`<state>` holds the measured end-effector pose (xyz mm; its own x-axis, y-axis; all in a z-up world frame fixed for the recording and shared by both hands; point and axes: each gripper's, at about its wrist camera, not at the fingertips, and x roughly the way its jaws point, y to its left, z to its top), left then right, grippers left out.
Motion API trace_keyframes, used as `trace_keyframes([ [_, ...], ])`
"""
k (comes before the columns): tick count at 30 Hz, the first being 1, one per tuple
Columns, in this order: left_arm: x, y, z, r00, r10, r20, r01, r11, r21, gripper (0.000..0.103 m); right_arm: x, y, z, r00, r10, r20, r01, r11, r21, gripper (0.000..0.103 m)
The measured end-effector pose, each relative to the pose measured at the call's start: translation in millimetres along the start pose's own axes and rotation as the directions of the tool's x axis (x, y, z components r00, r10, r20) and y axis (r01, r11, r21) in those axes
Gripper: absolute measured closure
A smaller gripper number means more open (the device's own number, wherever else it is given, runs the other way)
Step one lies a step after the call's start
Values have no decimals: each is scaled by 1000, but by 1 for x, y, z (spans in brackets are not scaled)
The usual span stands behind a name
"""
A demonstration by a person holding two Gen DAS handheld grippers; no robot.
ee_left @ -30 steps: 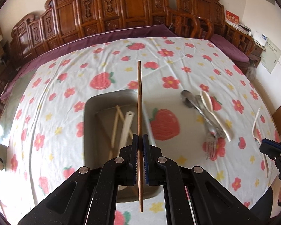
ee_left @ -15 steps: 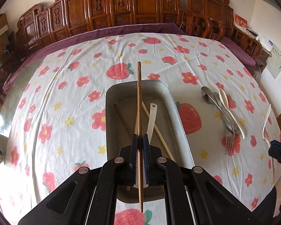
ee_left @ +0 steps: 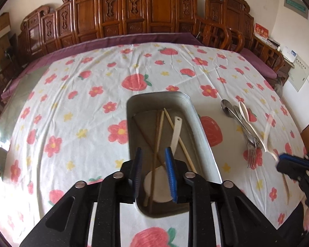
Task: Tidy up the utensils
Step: 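Carry the brown chopstick over the tray and open the left tool, then lower the white plastic fork into the tray and open the right tool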
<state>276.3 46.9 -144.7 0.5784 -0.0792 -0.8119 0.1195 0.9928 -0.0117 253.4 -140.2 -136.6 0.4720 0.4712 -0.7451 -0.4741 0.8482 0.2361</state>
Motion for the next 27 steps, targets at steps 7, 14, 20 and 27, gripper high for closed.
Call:
trace_keyframes([
  [7, -32, 20, -23, 997, 5, 71, -6, 1000, 18, 78, 27, 23, 15, 1000, 9, -21, -9, 1000, -19, 95],
  [14, -47, 38, -41, 994, 12, 110, -10, 1000, -12, 76, 55, 36, 34, 999, 17, -36, -17, 1000, -11, 95],
  [20, -50, 50, -49, 991, 15, 135, -10, 999, -36, 76, 78, 41, 49, 999, 14, -44, -14, 1000, 2, 95],
  [27, -57, 56, -48, 988, 8, 155, -1, 999, -50, 74, 100, 42, 62, 999, 20, -43, -19, 999, 31, 95],
])
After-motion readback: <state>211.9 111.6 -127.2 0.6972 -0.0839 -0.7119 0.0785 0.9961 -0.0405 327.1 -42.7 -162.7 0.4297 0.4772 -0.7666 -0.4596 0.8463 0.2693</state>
